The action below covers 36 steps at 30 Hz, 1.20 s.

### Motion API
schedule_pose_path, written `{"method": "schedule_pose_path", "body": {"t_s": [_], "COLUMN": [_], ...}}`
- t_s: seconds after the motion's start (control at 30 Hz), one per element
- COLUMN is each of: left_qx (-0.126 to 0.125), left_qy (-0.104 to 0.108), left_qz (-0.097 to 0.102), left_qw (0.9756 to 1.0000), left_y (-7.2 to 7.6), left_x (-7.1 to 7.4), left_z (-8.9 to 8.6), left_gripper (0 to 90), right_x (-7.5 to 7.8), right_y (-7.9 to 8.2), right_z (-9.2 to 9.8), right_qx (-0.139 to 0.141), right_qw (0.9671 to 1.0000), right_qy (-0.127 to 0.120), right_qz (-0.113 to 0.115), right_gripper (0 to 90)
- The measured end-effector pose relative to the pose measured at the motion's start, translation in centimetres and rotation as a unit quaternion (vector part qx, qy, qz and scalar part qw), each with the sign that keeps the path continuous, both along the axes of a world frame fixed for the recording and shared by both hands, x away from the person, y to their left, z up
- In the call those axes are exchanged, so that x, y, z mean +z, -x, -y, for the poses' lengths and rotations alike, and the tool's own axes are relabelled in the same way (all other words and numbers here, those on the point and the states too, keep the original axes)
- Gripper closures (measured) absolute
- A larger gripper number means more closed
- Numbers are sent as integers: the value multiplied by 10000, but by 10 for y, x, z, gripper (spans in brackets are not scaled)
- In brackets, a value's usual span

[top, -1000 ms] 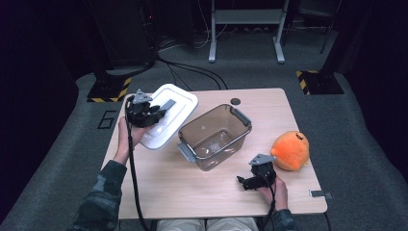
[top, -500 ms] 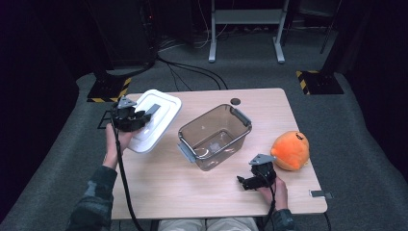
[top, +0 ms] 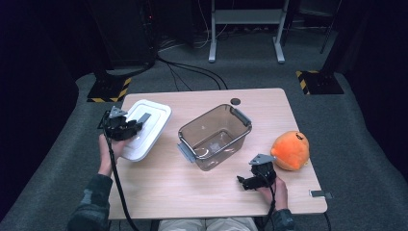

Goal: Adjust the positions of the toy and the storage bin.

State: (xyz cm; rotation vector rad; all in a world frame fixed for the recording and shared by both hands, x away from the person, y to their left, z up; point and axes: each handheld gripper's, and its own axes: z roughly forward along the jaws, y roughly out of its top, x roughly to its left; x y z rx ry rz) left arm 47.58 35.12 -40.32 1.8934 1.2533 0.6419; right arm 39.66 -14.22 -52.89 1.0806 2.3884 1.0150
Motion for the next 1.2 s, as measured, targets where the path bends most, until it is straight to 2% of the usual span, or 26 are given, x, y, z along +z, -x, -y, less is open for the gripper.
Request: {"method": "schedule_pose_path", "body": {"t_s": [0.3, 0.5, 0.9, 1.2], "left_qx": [192, 336, 618, 838], "left_qy": [121, 224, 132, 199], "left_qz": [-135, -298, -492, -637], "left_qw": [9997, 9987, 9968, 9942], "left_y": [3, 4, 6, 11], "left_x": [-24, -41, -61, -79], "left_z": [-13, -19, -24, -24], "left_gripper": [663, 664, 664, 664], "right_x": [0, 0, 0, 0], "right_y": [0, 0, 0, 0], "right_z": [0, 0, -1, 0], "right_qx": [-27, -41, -57, -52], "right_qw": [10000, 10000, 10000, 10000], "right_qy": [-9, -16, -29, -26], "right_qz": [-4, -11, -18, -19], "right_gripper": [55, 55, 56, 56]}}
